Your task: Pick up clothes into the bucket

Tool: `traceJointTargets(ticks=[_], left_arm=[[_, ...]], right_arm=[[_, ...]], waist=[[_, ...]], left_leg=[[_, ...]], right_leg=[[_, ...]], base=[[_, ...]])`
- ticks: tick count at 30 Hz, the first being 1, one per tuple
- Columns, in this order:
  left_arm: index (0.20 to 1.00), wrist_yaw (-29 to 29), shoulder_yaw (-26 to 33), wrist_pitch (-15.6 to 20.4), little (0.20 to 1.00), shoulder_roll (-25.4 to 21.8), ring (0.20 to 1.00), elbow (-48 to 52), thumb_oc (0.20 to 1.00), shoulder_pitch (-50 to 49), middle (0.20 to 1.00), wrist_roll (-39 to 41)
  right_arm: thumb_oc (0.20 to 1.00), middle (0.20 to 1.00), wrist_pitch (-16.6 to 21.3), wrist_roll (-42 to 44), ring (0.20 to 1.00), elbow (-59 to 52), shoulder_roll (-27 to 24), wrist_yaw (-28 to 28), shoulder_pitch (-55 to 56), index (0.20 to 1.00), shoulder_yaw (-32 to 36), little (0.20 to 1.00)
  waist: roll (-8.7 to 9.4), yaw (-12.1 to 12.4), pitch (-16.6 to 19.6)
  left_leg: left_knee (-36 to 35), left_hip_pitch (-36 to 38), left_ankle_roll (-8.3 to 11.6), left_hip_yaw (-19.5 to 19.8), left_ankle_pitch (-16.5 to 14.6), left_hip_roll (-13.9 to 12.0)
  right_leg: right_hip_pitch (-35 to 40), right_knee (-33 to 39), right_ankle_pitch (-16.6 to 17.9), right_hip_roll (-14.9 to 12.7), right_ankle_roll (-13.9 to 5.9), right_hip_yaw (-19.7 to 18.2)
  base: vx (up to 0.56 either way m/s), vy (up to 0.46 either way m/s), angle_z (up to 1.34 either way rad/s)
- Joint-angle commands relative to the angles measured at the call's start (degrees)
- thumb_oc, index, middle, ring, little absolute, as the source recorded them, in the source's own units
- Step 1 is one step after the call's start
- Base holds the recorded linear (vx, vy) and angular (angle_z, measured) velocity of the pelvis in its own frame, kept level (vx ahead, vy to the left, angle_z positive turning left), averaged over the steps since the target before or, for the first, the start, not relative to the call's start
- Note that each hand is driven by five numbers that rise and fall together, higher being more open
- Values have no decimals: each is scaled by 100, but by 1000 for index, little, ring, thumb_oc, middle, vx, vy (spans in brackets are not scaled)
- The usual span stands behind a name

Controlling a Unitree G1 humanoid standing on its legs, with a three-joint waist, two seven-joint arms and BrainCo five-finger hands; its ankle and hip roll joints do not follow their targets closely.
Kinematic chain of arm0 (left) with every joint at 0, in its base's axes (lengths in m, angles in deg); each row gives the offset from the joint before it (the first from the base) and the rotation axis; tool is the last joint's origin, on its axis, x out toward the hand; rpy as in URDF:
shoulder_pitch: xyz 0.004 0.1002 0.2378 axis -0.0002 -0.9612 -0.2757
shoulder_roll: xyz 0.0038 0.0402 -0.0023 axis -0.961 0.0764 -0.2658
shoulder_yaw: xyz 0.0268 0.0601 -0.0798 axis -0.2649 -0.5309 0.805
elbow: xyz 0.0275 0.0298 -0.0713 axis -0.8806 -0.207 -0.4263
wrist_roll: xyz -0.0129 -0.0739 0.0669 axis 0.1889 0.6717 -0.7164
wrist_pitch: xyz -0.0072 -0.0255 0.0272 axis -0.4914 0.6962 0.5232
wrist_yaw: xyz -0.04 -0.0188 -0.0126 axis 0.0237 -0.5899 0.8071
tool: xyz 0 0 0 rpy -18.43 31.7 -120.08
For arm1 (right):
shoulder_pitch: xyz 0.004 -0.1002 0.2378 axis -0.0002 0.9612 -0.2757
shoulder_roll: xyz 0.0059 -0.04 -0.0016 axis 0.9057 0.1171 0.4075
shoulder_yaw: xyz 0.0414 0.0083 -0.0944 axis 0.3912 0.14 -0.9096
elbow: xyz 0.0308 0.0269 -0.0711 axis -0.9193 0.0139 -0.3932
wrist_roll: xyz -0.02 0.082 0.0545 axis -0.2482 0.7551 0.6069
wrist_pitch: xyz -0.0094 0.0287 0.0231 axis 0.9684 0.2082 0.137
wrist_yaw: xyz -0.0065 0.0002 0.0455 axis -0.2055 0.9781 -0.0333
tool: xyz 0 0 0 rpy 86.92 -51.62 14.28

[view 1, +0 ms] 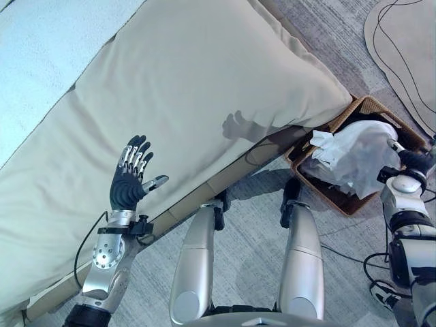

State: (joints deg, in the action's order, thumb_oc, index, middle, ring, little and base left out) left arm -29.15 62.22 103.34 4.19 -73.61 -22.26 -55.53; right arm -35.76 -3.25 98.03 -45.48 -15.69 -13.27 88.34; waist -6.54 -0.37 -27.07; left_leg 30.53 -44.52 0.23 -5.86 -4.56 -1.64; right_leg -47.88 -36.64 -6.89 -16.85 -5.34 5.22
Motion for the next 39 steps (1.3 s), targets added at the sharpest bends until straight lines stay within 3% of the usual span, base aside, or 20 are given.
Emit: traceJointTargets(ticks=[1,8,17,18,21,23,25,27,29,39], left_arm=[[1000,38,25,339,1000,83,1000,133,1000,-130,1000,-21],[1000,83,115,329,1000,123,1000,-112,1000,-35,1000,-117],[1000,235,360,309,1000,431,1000,-725,1000,19,1000,-351],[1000,207,417,270,1000,570,1000,-953,1000,22,1000,-296],[1000,60,429,209,1000,691,1000,-1230,1000,30,1000,-111],[1000,-159,483,62,1000,787,1000,-1637,1000,-17,1000,-19],[1000,-206,539,-11,1000,828,1000,-1827,1000,-81,1000,-170],[1000,-204,539,-10,1000,828,1000,-1827,1000,-87,1000,-173],[1000,-149,620,-43,1000,876,1000,-1976,1000,-173,1000,-583],[1000,5,569,-89,1000,1157,1000,-2163,1000,-258,1000,-734]], right_arm=[[1000,1000,113,169,1000,47,-222,195,422,1000,29,1000],[1000,1000,128,399,1000,207,100,309,762,1000,367,1000],[1000,1000,359,-366,1000,-1942,993,176,2240,1000,424,1000],[1000,1000,511,-391,1000,-2549,1243,-52,2568,1000,415,1000],[1000,1000,691,-209,1000,-2961,1458,-465,2854,1000,332,1000],[1000,1000,856,285,1000,-3257,1747,-1232,3194,1000,47,1000],[1000,1000,822,341,1000,-3513,1871,-1578,3446,1000,-173,1000],[1000,1000,821,344,1000,-3517,1873,-1581,3453,1000,-176,1000],[1000,1000,686,179,1000,-3607,2029,-1796,3748,1000,-418,1000],[1000,1000,412,-334,1000,-3547,2422,-1786,4090,1000,-1040,1000]], waist=[[44,-146,410],[108,-164,558],[380,-385,720],[462,-449,819],[545,-502,900],[640,-516,1069],[711,-501,1197],[715,-502,1191],[781,-477,1441],[851,-422,1868]], left_leg=[[69,-105,18,37,-119,-30],[-267,369,22,75,-69,-49],[-1063,1498,91,227,164,-118],[-1401,1855,123,243,266,-171],[-1783,2267,160,222,422,-233],[-2241,2760,221,192,570,-305],[-2543,3056,266,152,671,-341],[-2566,3082,268,149,681,-341],[-2951,3452,317,119,831,-374],[-3437,4124,367,67,957,-431]], right_leg=[[262,414,383,-44,-223,-160],[725,744,458,-40,-257,-78],[2013,1591,684,12,-338,231],[2375,1893,775,47,-373,317],[2787,2252,891,113,-400,434],[3244,2677,990,216,-422,520],[3525,2969,1044,312,-439,578],[3548,2988,1051,315,-439,580],[3906,3275,1095,422,-455,694],[4506,3518,1056,561,-451,806]], base=[[3,-11,-5],[15,-8,-2],[55,-46,1],[52,-36,-3],[84,-54,-1],[75,-37,-4],[73,-36,-17],[40,-20,-14],[52,-23,-1],[11,3,8]])
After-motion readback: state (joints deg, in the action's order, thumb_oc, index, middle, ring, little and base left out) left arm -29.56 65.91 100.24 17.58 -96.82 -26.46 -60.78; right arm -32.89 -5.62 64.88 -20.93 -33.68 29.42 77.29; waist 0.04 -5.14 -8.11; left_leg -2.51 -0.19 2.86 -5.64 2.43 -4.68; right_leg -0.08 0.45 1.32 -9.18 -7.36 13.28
